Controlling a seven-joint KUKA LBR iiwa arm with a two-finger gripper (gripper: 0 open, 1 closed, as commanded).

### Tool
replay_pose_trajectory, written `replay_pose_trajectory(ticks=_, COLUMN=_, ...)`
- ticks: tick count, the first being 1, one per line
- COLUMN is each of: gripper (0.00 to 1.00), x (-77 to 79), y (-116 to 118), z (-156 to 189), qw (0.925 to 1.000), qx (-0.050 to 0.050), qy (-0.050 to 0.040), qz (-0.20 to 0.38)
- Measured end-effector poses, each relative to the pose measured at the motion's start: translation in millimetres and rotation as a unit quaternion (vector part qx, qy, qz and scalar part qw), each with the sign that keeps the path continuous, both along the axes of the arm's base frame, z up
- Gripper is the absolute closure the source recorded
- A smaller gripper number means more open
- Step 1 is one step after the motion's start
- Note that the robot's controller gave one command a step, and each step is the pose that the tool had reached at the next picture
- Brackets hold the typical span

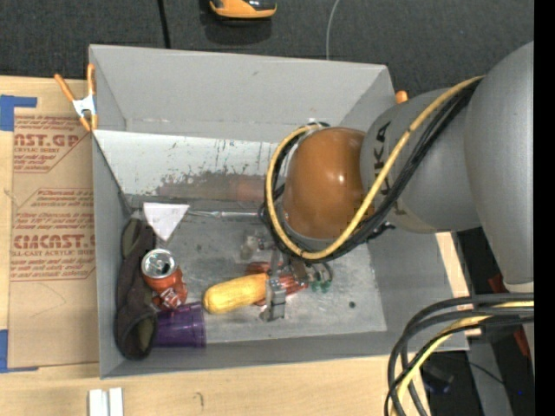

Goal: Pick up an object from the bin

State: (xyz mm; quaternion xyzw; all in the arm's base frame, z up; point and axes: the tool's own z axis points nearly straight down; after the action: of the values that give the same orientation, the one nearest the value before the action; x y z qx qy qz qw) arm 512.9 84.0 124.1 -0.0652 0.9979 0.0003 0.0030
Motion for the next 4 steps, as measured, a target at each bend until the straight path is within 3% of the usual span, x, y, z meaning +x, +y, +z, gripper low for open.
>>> replay_pose_trajectory(ticks=1, gripper=1.0, x=-9.9, y=6.3, z=-37.9, qw=1.0, qx=0.0, qy=0.0034, qz=0.0)
replay_pose_trajectory(ticks=3, gripper=1.0, x=-10.1, y=6.3, z=-37.1, qw=1.0, qx=0.0, qy=0.0035, qz=0.0)
replay_pose_trajectory(ticks=4, gripper=1.0, x=-7.5, y=5.2, z=6.9, qw=0.9997, qx=0.0, qy=0.0023, qz=0.023)
